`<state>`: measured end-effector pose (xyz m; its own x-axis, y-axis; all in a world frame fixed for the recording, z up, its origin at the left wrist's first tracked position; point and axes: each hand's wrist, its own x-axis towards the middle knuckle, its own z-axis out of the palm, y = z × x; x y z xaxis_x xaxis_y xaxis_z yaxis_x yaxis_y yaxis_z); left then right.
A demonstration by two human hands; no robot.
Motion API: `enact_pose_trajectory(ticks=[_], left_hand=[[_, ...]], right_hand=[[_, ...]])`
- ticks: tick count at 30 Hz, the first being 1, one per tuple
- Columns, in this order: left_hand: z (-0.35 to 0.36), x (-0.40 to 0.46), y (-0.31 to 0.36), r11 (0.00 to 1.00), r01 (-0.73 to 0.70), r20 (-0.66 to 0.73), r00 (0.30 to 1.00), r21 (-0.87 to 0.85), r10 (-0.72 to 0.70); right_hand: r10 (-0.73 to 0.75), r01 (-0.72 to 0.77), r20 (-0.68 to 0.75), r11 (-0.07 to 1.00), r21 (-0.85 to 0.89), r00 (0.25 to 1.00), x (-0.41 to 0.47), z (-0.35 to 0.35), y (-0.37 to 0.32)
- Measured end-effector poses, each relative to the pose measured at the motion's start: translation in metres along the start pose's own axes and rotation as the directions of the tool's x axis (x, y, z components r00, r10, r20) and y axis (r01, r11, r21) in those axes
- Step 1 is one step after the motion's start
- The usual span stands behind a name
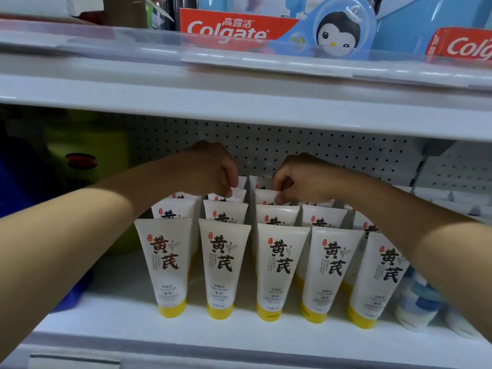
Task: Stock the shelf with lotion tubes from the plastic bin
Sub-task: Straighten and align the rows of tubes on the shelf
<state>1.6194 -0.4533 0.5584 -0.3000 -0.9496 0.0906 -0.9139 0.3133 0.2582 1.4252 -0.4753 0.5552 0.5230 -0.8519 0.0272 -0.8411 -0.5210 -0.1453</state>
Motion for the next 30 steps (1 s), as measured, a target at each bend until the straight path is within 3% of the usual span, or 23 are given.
enact_pose_trajectory(ticks=[5,20,26,30], left_hand=[[0.007,0.006,-0.004,0.997,-0.002,0.082,0.997,0.074,-0.004],[0.01,0.009,-0.005,0.991,-0.06,0.055,0.997,0.116,0.054],[0.012,0.009,-0.005,0.992,-0.058,0.058,0.997,0.108,0.052],[0.008,0.011,-0.008,0.998,-0.035,0.06,0.998,0.057,0.032]], right_hand=[[-0.001,0.001,-0.002,1.0,-0.004,1.0,0.002,0.003,-0.001],[-0.009,0.008,0.033,0.999,0.032,0.999,-0.001,0.001,0.002],[0.056,-0.029,-0.237,0.993,0.118,0.97,0.001,-0.017,0.007],[0.051,-0.044,-0.192,0.998,0.041,0.98,0.016,-0.012,0.011]])
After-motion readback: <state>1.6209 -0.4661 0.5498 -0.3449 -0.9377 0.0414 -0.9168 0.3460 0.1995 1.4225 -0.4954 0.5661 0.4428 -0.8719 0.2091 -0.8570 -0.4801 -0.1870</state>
